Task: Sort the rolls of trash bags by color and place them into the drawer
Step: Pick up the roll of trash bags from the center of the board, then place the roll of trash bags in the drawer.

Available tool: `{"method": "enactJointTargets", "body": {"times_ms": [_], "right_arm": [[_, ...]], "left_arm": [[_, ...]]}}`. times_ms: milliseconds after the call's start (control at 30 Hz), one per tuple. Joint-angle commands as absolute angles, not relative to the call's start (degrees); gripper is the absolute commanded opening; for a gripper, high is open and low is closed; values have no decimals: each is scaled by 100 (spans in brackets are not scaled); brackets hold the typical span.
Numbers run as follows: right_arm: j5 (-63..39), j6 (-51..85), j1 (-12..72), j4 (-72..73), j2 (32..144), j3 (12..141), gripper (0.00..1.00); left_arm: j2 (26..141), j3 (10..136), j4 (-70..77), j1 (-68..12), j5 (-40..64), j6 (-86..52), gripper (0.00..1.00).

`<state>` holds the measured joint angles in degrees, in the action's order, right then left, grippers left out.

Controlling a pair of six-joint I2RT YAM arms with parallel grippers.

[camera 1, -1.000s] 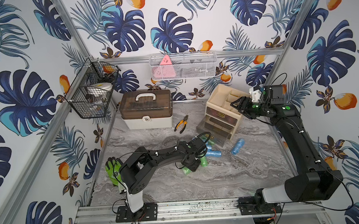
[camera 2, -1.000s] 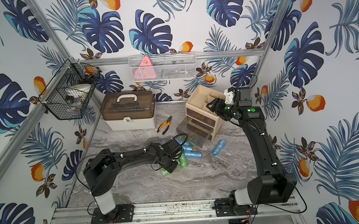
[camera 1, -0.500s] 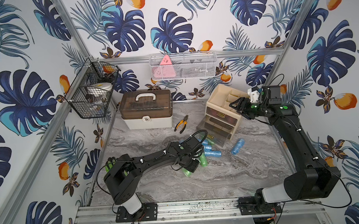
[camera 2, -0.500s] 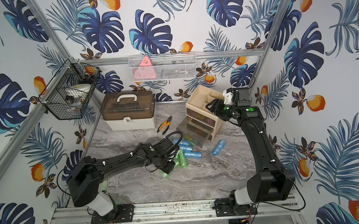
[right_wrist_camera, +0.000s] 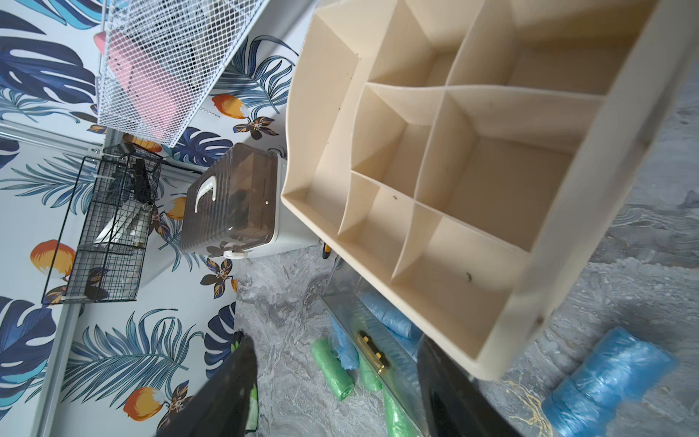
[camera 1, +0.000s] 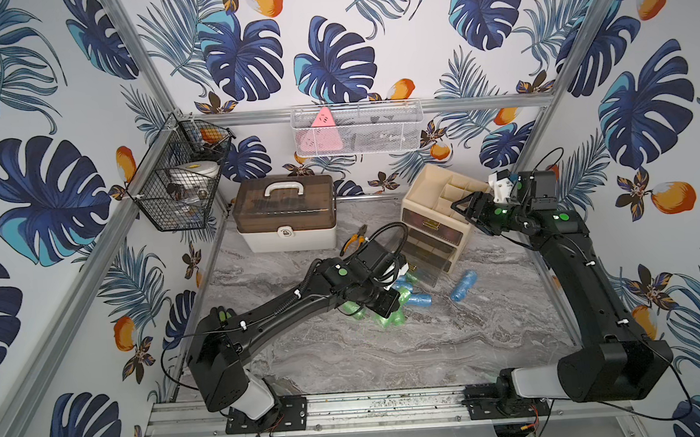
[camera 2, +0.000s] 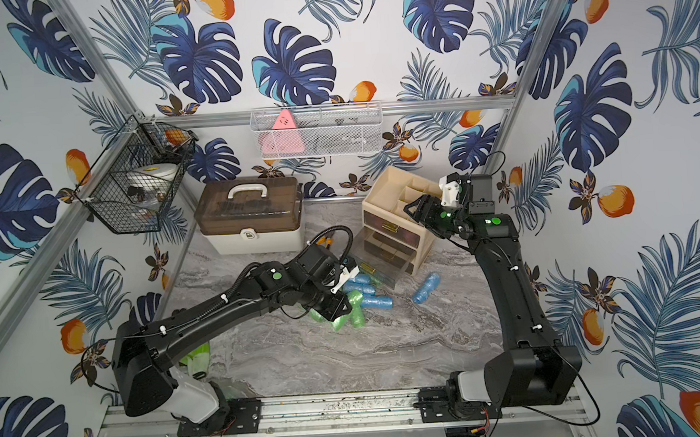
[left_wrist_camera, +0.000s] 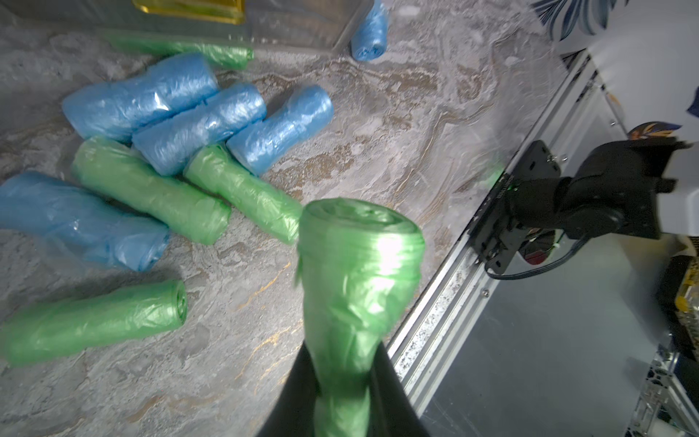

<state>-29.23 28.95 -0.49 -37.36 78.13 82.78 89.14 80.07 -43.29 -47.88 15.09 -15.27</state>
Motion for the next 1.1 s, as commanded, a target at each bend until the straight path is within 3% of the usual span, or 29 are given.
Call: {"method": "enactJointTargets", "body": {"times_ms": [0,500,1067], "right_arm": [[-2869,3007,-130,-3398,7683,8097,69],[-3173,3511,-447,-2911,7617,7700,69],[-3416,3580,-685,-2919,7436,7778,69]], "left_arm": [[9061,8354,-4317,-4601,1878,-1524,16],[10921,10875,-4174,-4245,1995,-1662,16],[11997,11458,-2966,-4470,1247,-1815,18]]}}
